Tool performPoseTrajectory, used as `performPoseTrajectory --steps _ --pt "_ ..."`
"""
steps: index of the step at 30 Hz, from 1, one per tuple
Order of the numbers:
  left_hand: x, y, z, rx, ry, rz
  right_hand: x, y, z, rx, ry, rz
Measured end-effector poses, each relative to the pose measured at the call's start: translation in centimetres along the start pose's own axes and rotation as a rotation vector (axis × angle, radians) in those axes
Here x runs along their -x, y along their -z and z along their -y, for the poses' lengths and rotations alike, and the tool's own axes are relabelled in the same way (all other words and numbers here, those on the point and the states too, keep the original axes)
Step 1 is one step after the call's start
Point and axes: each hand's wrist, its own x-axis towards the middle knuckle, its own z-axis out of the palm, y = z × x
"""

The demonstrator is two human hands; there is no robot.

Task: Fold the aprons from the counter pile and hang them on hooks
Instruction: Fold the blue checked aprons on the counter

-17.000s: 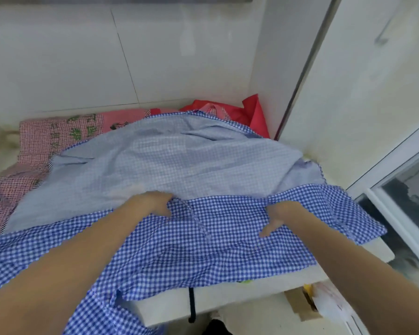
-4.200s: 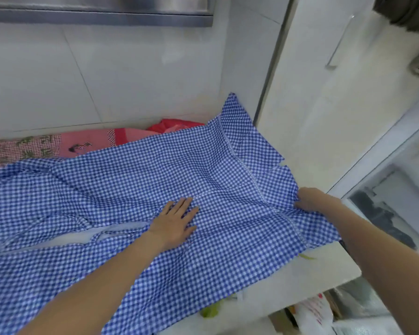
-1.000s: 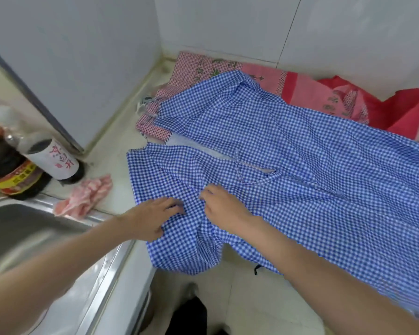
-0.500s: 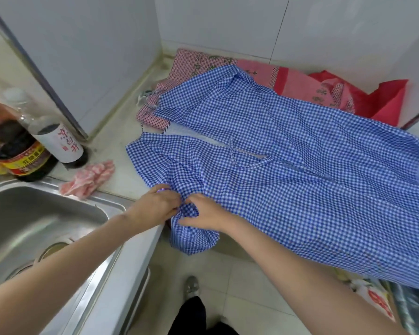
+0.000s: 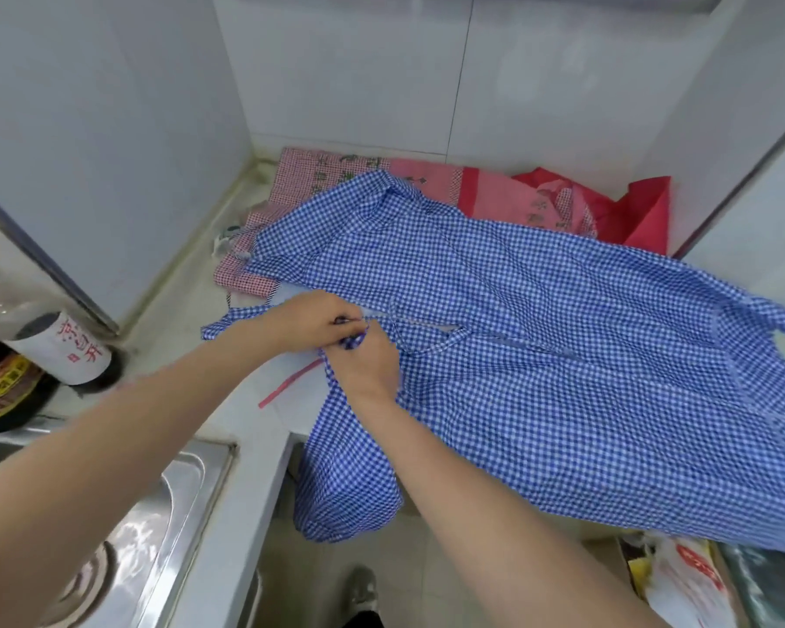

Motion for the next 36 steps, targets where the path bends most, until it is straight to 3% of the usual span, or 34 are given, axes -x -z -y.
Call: performPoseTrajectory --steps 3,7,10,12,14,17,23,25,28,31,32,34,36 --pt "-0.6 0.2 -0.1 -0.256 0.076 0.048 -1.3 0.2 0.5 -0.045 -0.036 0.093" --pt "0.1 -1.5 2.7 -0.609 -0.092 -0.183 -2.3 0.3 0.3 0.066 -0.048 0.283" --pt "0.3 -1.7 3.9 -0.585 -0.186 -0.263 -2.6 1.0 -1.0 0.320 -0.024 0.161" --pt "0.5 -1.2 3.7 -0.608 -0.123 -0.206 -3.4 2.4 -2.0 0.552 0.005 0.099" --pt "1.0 -0.6 4.5 -0.671 0.110 0.031 -4.6 5.2 -3.2 0.711 -0.058 0.186" --pt "1.4 -0.6 5.4 -0.654 0.203 0.139 -6.7 10.4 -5.2 0.913 -0.176 0.297" --pt "-0.4 -1.2 6.5 -0.393 0.274 0.263 -8.7 19.9 -7.9 1.282 -0.199 0.278" --pt "-1.5 -1.3 6.3 -0.426 0.298 0.296 -9.2 21.7 -7.8 1.382 -0.144 0.226" --pt "-3.0 -1.5 5.5 -0.498 0.404 0.325 -10.2 22.3 -7.6 1.415 -0.075 0.104" --pt "-3.8 -2.8 5.7 -0.384 0.384 0.452 -10.3 20.9 -9.5 1.338 -0.136 0.278" --pt "-3.8 -3.3 5.9 -0.245 0.384 0.489 -10.2 20.2 -10.2 1.327 -0.122 0.320" --pt "-3.9 -4.0 5.9 -0.014 0.393 0.501 -10.1 19.0 -11.4 1.342 -0.058 0.358" --pt "-3.9 -4.5 6.5 -0.031 0.411 0.559 -10.3 18.3 -12.0 1.412 0.008 0.349"
